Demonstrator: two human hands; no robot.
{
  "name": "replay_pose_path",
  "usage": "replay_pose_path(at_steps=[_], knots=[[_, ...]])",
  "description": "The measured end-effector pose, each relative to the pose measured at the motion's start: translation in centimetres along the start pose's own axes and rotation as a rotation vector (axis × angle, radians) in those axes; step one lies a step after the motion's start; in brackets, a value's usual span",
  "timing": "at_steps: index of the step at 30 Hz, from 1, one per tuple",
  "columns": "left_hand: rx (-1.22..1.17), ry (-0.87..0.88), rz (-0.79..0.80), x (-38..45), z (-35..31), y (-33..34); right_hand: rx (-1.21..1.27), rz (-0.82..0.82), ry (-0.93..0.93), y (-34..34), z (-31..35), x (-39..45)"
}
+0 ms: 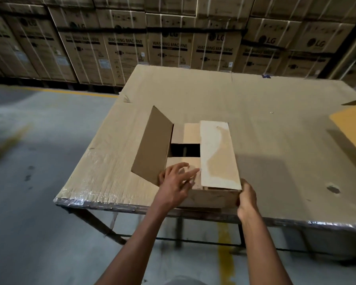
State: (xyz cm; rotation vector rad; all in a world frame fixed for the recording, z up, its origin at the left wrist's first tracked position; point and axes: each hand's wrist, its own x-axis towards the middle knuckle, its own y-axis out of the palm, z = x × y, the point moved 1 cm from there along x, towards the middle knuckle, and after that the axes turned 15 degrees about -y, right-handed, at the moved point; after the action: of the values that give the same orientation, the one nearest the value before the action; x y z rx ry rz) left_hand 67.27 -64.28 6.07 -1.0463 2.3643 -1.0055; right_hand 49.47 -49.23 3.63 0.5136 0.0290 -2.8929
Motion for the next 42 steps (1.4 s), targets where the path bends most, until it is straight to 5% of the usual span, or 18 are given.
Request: replay_pose_path(at_steps=[4, 8, 11, 18, 23, 30, 34, 42], knots=[[-0.105, 0.021, -0.007, 0.0, 0.1, 0.8, -0.002, -0.013, 0.036, -1.6, -0.3, 0.2], [-0.185, 0.043, -0.071, -0.3, -0.2, -0.5, -0.288, -0.201, -0.404, -2.2, 1.5, -1.8], [-0.162, 0.05, -0.154, -0.3, -0.7, -2.0, -0.283, -0.148, -0.722, -0.6, 4.3, -4.6], [-0.068, -0.044, -0.21, 0.3, -1.3, -2.5, -0.407, 0.614, -0.516, 7.5, 2.2, -10.8], [-0.069, -0.139, -0.217, 0.1, -0.4, -2.7, -0.582, 0.551, -0.512, 8.1, 1.0, -10.4], [-0.143, -0.284, -0.19, 0.0, 0.2, -3.1, -0.67, 0.298, -0.755, 4.8, 3.4, -8.6], [-0.051, -0.333, -0.107, 0.1, 1.9, -2.4, -0.784, 0.144, -0.67, 0.3, 3.7, -4.4], [-0.277, -0.448, 0.111, 0.7, 3.0, -1.2, -0.606, 0.255, -0.538, -2.6, 1.6, -3.0]])
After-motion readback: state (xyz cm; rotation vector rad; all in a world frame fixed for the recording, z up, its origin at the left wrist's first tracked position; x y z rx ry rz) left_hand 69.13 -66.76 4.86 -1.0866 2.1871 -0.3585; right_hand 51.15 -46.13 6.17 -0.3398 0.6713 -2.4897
